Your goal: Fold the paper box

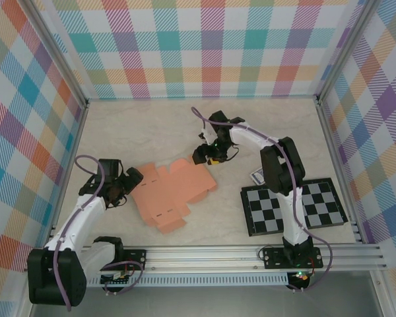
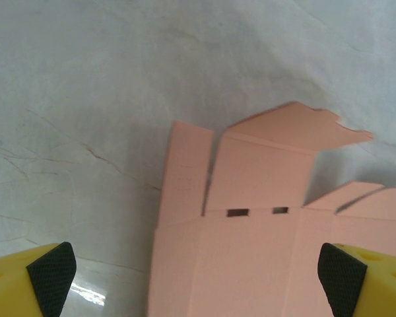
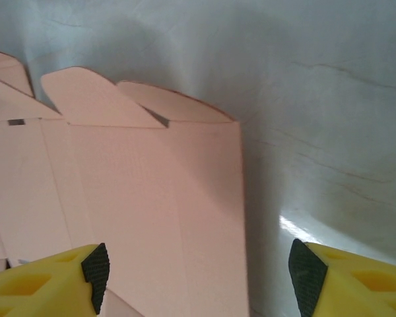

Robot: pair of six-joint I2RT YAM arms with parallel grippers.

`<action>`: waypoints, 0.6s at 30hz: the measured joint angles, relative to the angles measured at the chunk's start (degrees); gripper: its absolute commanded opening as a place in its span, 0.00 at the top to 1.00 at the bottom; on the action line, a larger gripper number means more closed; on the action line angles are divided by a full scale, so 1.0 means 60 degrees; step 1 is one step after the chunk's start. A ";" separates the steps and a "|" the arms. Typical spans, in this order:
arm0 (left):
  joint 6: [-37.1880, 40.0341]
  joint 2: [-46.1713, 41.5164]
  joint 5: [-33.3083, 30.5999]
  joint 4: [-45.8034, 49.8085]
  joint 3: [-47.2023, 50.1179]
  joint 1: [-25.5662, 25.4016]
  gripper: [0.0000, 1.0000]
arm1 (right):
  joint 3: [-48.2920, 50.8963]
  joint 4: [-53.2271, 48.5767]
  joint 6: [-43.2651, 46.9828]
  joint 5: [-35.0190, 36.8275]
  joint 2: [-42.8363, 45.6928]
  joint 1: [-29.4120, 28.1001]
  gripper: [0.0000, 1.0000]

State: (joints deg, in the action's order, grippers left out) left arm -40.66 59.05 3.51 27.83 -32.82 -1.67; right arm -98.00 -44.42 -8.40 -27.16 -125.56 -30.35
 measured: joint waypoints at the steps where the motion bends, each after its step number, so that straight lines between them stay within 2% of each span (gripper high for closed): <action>1: 0.0033 0.0259 0.0055 -0.0062 0.0000 0.0095 0.03 | 0.0106 0.0073 -0.0033 -0.0240 0.0004 0.0000 0.31; 7: 0.0248 0.1009 0.0441 -0.0317 0.0000 0.0208 0.02 | 0.1082 0.0674 -0.0576 -0.1508 0.0004 0.0000 0.50; 10: 0.0262 0.1005 0.0586 -0.0525 0.0000 0.0208 0.02 | 0.1330 0.0969 -0.0925 -0.1942 0.0004 0.0000 0.66; 16: 0.0437 0.0962 0.0732 -0.0681 0.0000 0.0208 0.00 | 0.1963 0.1880 -0.1745 -0.2550 0.0182 0.0007 0.81; 18: 0.0579 0.0721 0.0543 -0.0525 -0.0044 0.0211 0.00 | 0.2371 0.2095 -0.2087 -0.2546 0.0492 0.0051 0.95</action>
State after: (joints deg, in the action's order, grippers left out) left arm -37.19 63.37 6.76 24.69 -33.08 -0.40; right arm -83.77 -31.86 -20.93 -42.44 -122.61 -30.04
